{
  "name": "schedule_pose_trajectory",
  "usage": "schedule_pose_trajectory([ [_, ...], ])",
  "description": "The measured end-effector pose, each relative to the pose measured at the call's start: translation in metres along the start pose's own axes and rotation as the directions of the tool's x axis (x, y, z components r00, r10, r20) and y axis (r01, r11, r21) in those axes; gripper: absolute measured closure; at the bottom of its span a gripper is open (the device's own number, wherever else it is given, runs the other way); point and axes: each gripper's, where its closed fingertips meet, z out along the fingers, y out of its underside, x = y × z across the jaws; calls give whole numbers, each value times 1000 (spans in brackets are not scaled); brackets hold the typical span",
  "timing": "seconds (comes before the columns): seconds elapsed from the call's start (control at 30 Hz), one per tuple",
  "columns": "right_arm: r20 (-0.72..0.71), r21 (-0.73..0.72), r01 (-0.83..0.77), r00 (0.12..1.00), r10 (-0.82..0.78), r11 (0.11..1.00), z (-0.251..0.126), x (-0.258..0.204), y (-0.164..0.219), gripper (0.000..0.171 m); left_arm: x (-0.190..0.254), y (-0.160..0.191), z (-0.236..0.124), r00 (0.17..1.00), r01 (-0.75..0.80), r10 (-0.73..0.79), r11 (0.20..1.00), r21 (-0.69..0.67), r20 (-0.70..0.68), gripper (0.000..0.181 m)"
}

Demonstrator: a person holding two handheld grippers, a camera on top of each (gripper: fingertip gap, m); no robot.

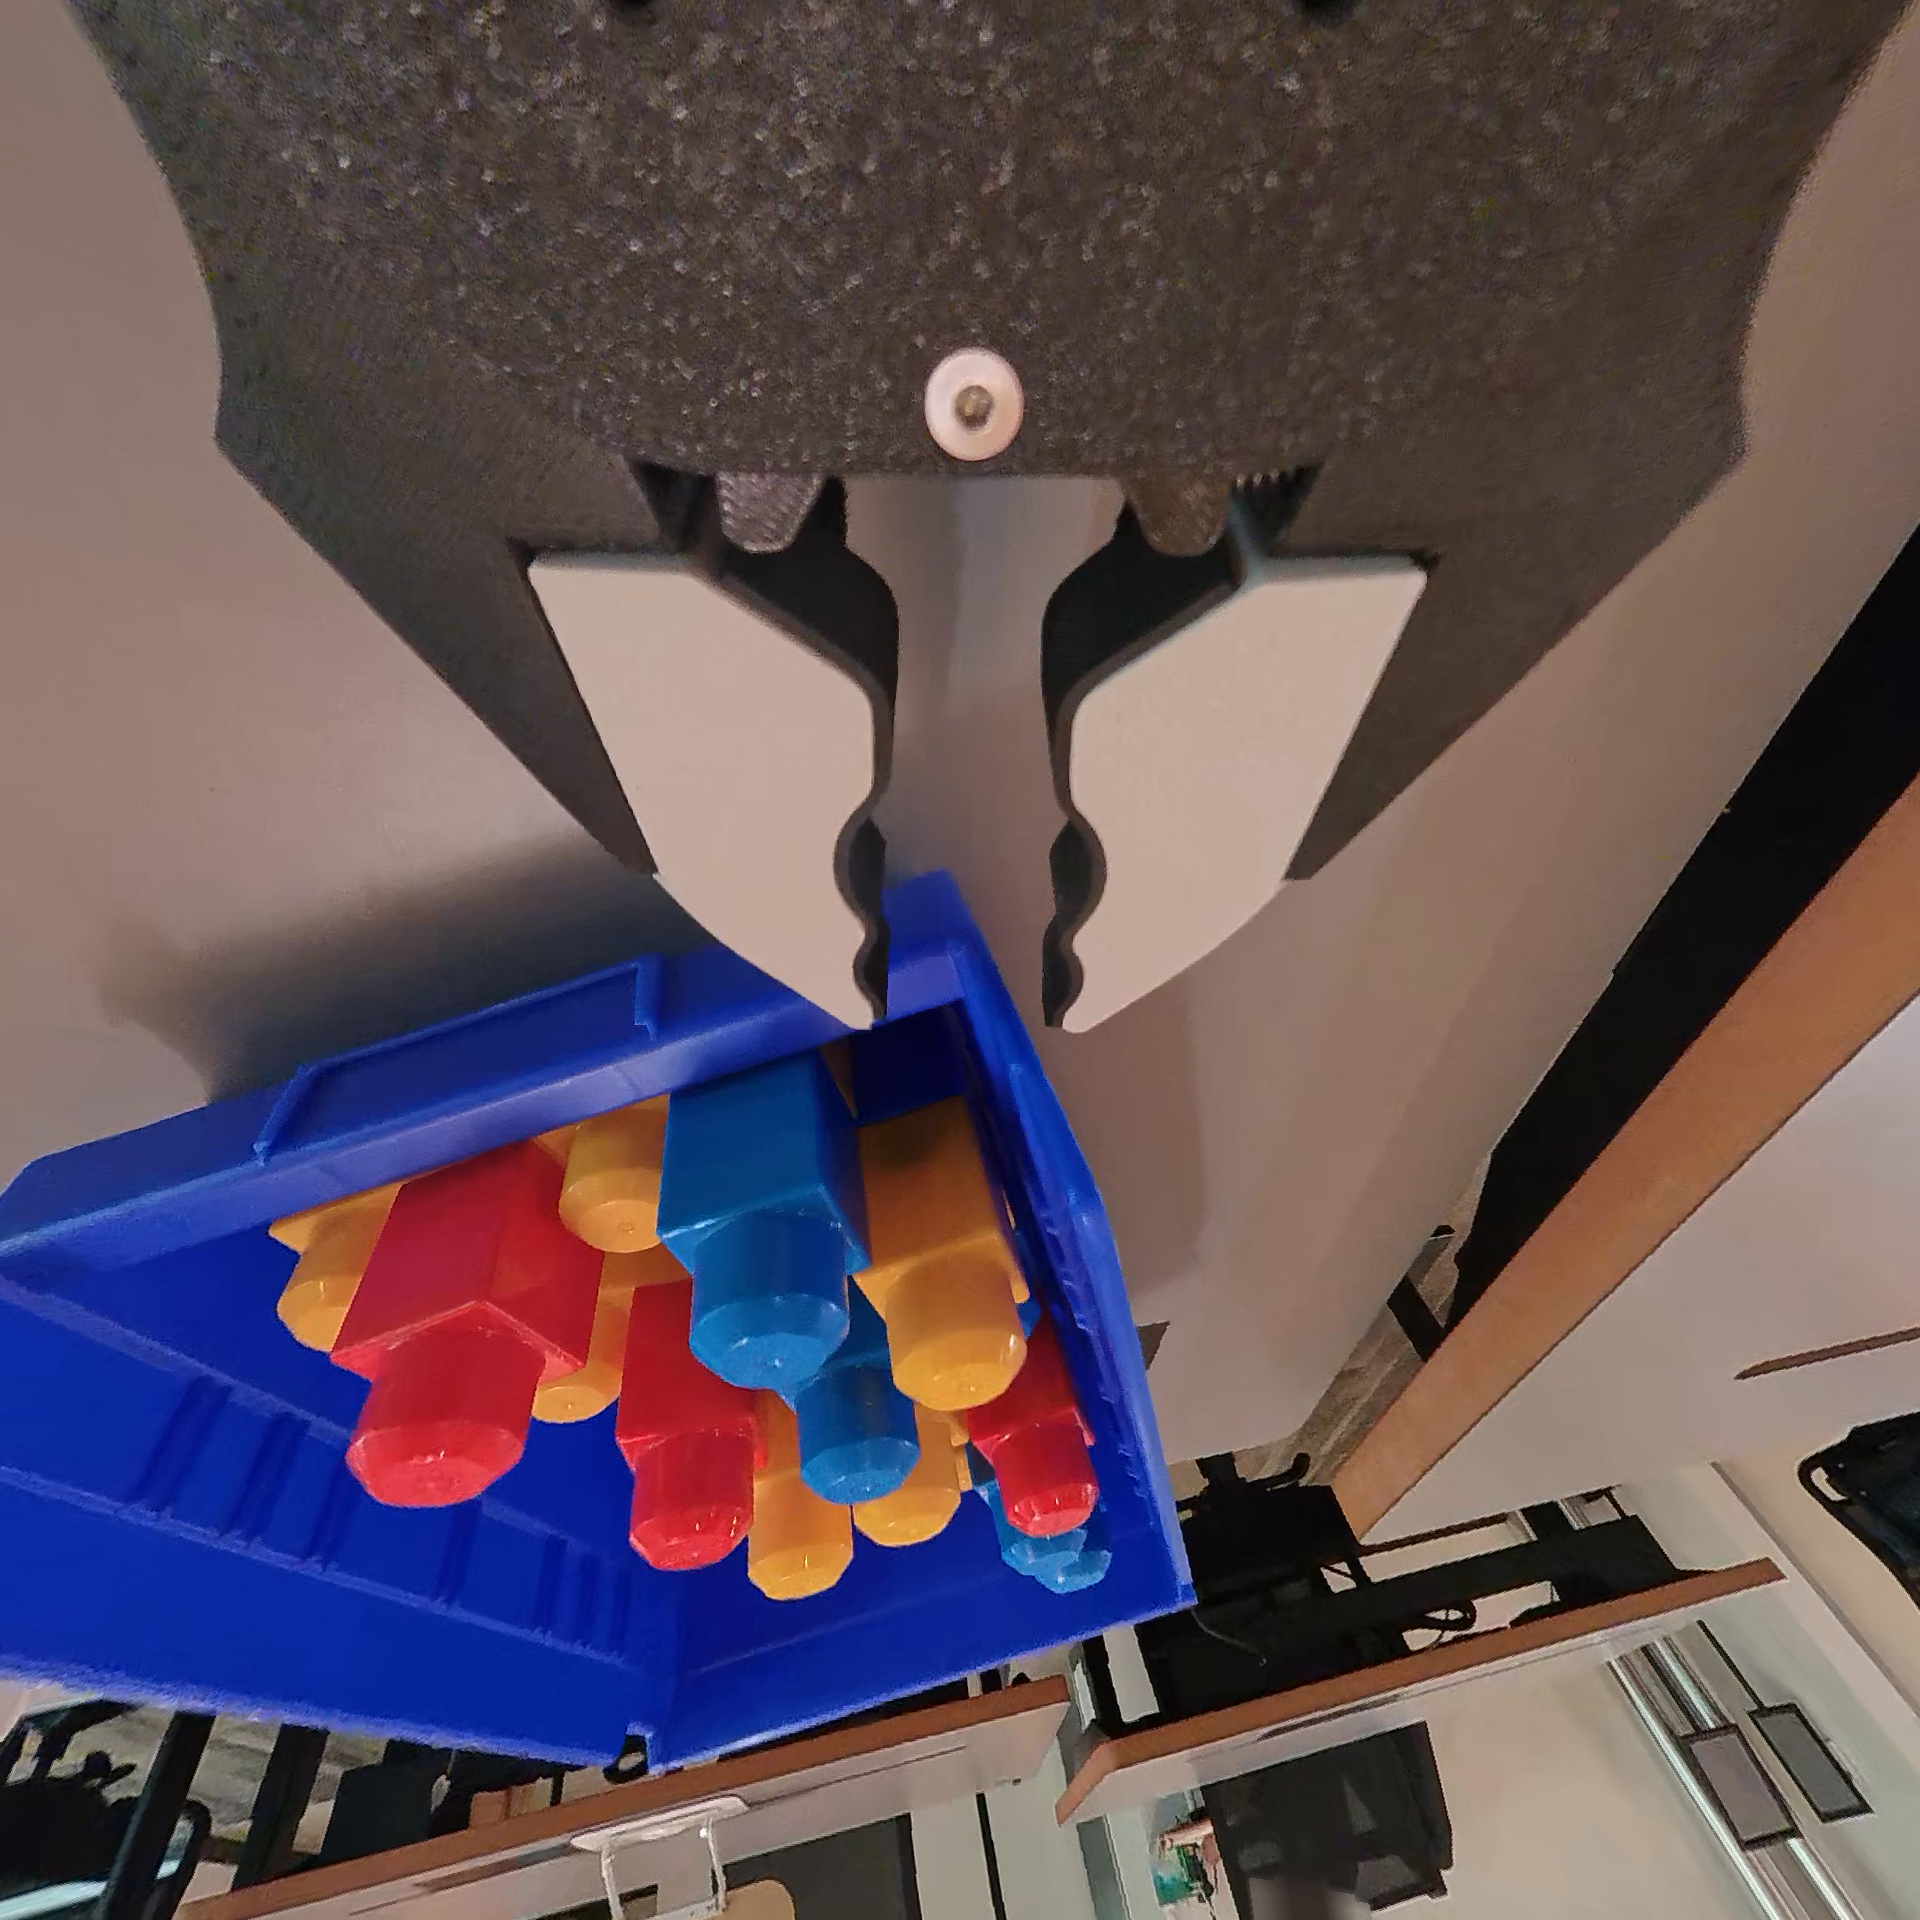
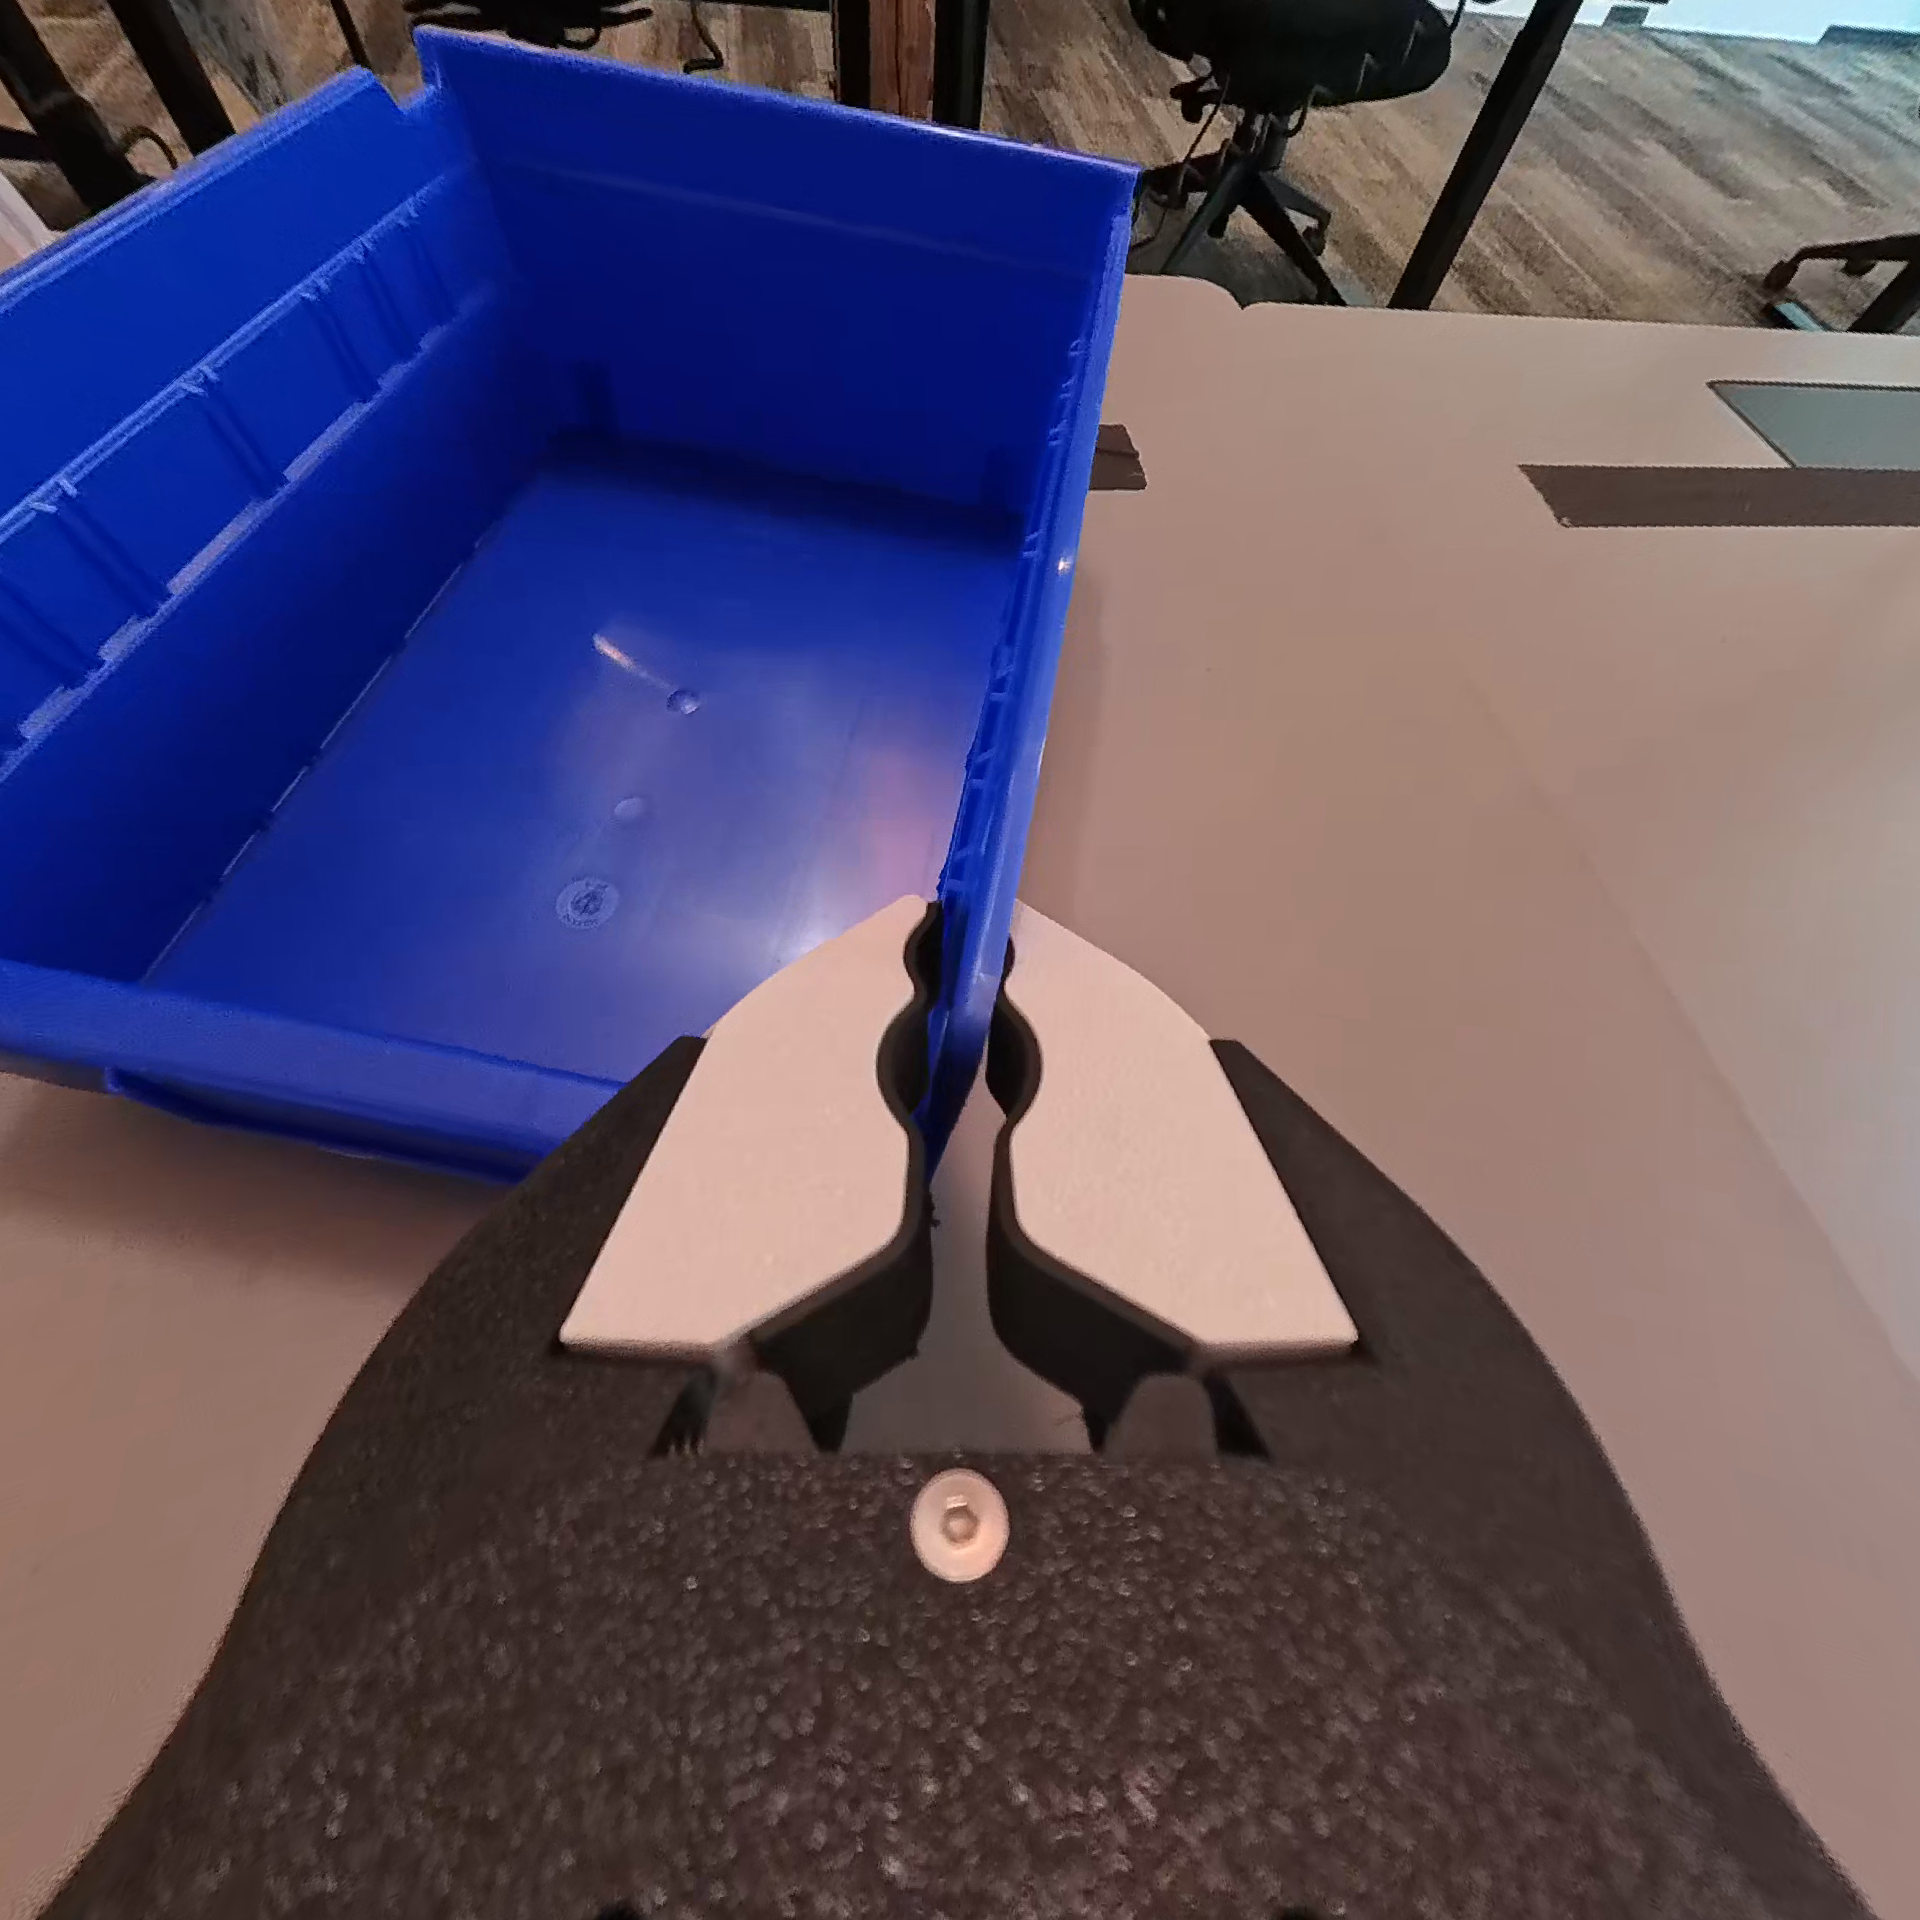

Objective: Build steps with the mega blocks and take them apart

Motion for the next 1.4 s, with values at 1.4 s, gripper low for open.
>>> schedule_pose_trajectory([
  [1.4, 593, 494, -175, 784, -183, 852, -85, -218, -139, 142, -6, -27, -28, 998, -2, -2, 998, 65, 67, 152],
])
